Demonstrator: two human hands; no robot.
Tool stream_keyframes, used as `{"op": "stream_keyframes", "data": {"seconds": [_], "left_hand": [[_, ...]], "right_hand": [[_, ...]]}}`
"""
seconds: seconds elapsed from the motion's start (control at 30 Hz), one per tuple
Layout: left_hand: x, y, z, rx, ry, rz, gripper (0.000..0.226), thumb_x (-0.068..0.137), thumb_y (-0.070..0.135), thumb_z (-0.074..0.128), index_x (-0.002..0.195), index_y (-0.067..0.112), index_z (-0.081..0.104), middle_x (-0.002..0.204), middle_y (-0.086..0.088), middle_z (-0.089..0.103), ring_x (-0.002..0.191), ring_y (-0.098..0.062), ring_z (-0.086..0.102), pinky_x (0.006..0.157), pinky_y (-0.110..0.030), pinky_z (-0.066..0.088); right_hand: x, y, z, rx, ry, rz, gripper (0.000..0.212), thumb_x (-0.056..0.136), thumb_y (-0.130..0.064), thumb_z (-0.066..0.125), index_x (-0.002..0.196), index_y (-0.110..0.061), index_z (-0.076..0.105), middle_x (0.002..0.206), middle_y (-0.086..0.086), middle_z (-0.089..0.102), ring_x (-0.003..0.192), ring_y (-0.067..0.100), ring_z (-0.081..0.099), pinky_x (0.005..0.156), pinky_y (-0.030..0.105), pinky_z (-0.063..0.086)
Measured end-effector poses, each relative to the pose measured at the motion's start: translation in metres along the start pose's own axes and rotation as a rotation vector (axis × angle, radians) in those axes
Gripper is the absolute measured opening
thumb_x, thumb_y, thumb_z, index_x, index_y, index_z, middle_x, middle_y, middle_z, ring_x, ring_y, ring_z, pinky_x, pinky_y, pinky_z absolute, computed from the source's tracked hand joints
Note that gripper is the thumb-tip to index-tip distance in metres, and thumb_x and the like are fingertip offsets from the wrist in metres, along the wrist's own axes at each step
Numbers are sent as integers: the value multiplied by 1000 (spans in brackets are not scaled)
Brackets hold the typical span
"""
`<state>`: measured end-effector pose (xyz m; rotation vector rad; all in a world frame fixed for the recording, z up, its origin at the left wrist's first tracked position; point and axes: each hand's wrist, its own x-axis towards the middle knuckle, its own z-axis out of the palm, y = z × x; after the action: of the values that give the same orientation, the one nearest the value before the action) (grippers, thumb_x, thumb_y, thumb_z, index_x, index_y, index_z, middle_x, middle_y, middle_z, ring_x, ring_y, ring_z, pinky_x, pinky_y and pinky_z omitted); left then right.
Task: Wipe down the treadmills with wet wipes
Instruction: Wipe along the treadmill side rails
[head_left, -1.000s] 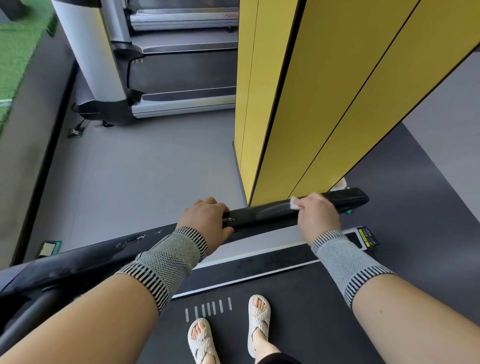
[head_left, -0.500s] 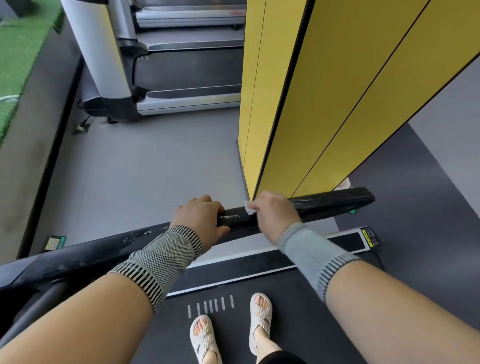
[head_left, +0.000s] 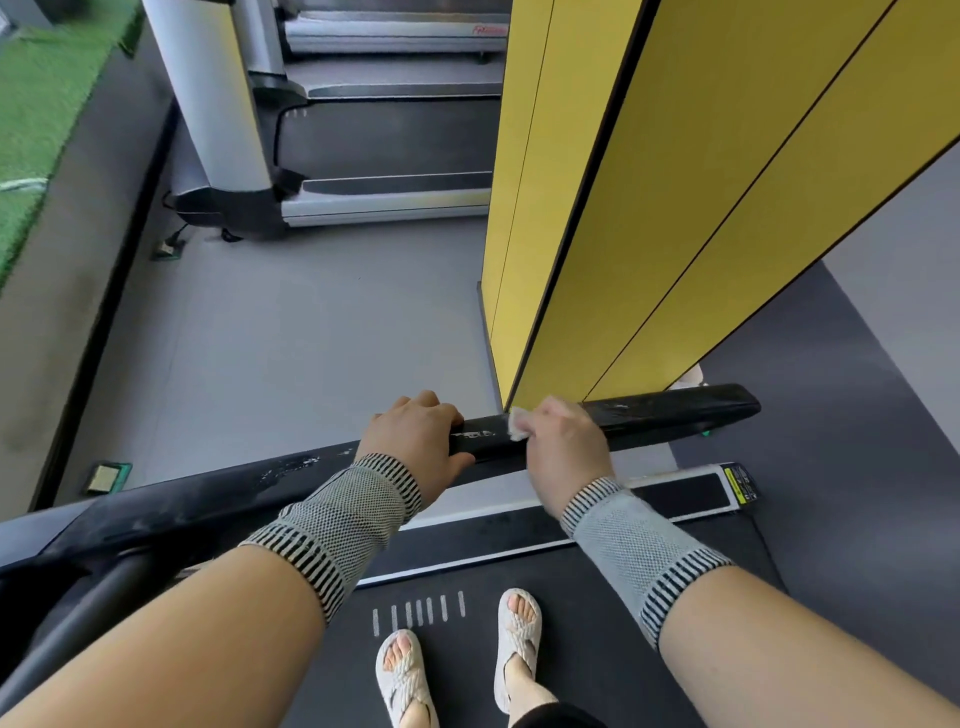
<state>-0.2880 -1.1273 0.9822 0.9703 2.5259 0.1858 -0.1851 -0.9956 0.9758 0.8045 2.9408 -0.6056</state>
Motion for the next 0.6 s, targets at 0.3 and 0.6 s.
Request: {"op": "stream_keyframes", "data": {"seconds": [0.3, 0.6], "left_hand": [[-11, -18, 1, 39, 12, -6, 52, 85, 52, 57, 132, 31, 50, 125, 8, 50, 116, -16, 45, 99, -36, 40], [-12, -22, -3, 59, 7, -20, 49, 85, 52, 58, 129, 32, 54, 119, 7, 52, 115, -17, 48, 98, -37, 40]], "right_hand": [[-17, 3, 14, 117, 102, 13, 22, 85, 5, 56, 97, -5, 71, 87, 5, 58, 76, 13, 50, 72, 27, 48], [-15, 0, 10, 31, 49, -58, 26, 89, 1, 52, 105, -10, 70, 98, 5, 60, 92, 19, 52, 77, 24, 42]]}}
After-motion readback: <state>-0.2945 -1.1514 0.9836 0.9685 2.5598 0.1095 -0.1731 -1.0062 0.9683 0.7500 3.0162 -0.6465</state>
